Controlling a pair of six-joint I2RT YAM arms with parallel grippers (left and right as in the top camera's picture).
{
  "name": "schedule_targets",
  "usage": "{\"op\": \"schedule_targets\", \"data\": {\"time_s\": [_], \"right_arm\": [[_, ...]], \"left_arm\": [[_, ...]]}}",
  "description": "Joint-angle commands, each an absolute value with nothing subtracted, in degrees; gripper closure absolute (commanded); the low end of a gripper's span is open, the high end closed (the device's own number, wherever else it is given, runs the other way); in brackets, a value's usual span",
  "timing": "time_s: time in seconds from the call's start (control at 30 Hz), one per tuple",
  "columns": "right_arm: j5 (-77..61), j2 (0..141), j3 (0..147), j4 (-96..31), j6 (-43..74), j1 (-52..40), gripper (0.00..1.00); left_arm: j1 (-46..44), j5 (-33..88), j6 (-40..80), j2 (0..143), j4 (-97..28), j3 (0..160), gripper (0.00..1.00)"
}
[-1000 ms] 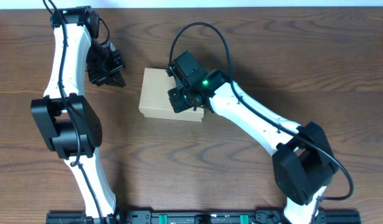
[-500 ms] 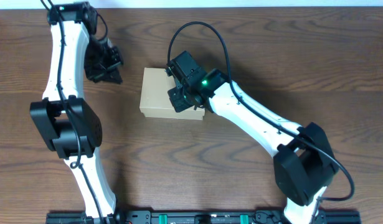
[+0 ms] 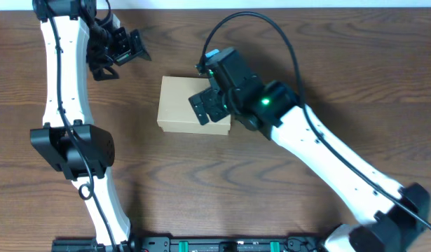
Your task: Pack container
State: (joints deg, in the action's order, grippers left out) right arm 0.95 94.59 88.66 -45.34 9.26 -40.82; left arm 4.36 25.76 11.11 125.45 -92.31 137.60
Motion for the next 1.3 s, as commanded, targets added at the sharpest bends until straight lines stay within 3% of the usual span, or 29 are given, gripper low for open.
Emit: {"op": "schedule_targets", "data": {"time_s": [0.0, 0.17, 0.6, 0.83, 1.27], "right_arm": [[1.9, 90.1, 88.3, -48.1, 1.8, -39.2, 0.01], [-3.0, 81.6, 84.5, -52.7, -3.3, -34.2, 0.01], [-12.3, 43.9, 55.4, -45.9, -5.3, -21.0, 0.01], [-10.1, 31.9, 51.2, -46.7, -4.8, -20.5, 0.01], [-10.1, 31.0, 51.2, -56.0, -4.8, -20.5, 0.01]], "left_arm": [[4.6, 32.9, 5.8, 121.9, -95.8, 139.0, 0.05], [4.5, 29.3, 2.2, 114.7, -95.7, 139.0, 0.05], [4.5, 25.1, 1.6, 96.3, -96.7, 131.7, 0.05], [4.5, 25.1, 1.8, 81.1, -89.6, 109.0, 0.05], [4.5, 27.6, 8.4, 35.9, -67.7, 59.5, 0.05]]}}
